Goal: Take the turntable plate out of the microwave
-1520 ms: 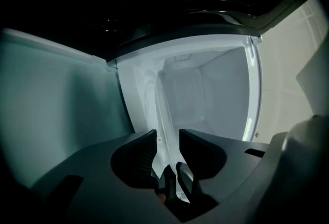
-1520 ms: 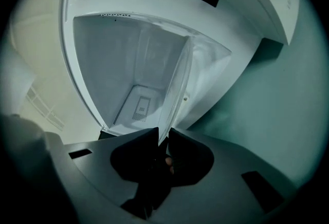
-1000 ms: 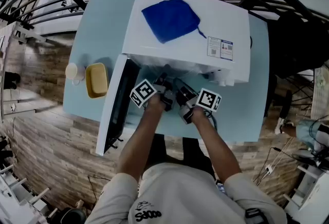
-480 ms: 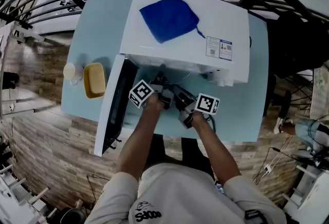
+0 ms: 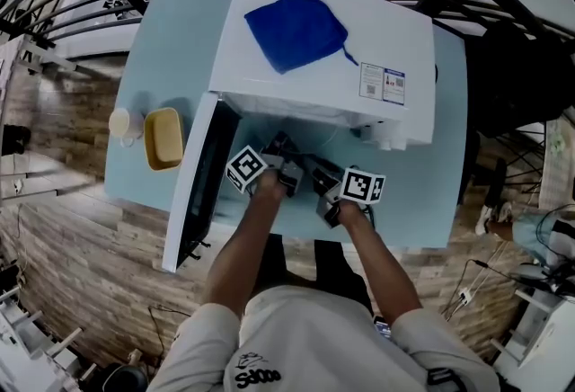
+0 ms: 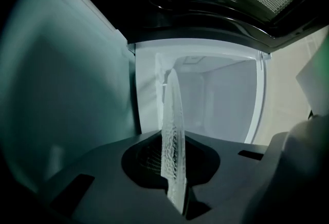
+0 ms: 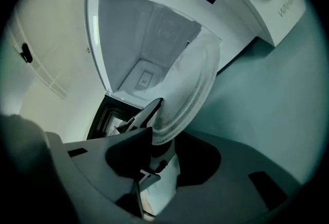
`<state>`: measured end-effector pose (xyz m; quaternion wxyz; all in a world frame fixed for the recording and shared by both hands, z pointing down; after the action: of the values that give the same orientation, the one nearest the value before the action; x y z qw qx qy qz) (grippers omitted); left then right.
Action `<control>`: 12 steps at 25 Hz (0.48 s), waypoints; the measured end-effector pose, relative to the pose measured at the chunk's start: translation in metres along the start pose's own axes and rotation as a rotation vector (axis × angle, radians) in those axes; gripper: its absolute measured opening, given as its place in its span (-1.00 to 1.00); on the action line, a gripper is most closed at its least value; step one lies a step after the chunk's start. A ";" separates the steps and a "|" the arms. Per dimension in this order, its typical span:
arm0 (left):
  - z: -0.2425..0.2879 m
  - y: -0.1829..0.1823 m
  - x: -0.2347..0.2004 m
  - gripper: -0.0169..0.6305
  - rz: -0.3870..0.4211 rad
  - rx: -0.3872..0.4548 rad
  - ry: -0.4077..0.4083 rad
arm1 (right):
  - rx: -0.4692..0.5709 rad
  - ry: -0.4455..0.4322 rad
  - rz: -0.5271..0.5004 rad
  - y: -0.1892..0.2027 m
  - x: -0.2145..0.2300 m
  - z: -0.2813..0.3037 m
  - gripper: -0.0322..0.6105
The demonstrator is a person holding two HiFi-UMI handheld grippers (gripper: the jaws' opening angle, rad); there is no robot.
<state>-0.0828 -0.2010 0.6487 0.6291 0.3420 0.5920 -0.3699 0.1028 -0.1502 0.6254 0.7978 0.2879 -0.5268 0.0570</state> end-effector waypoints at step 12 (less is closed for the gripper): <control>-0.041 0.006 0.014 -0.83 0.006 -0.013 0.019 | 0.063 0.064 0.029 -0.011 0.009 -0.034 -0.61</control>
<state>-0.0972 -0.1630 0.6316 0.6269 0.3431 0.5992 -0.3608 0.1384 -0.1437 0.6200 0.8038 0.3033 -0.5030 0.0945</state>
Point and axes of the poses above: the fingertips, and each gripper's own axes: z forward along the fingers, x to its right, y out of its underside, the point moved 10 cm from there along -z, backward along the fingers, and after that the axes turned 3 degrees about -z, right-handed, at the moved point
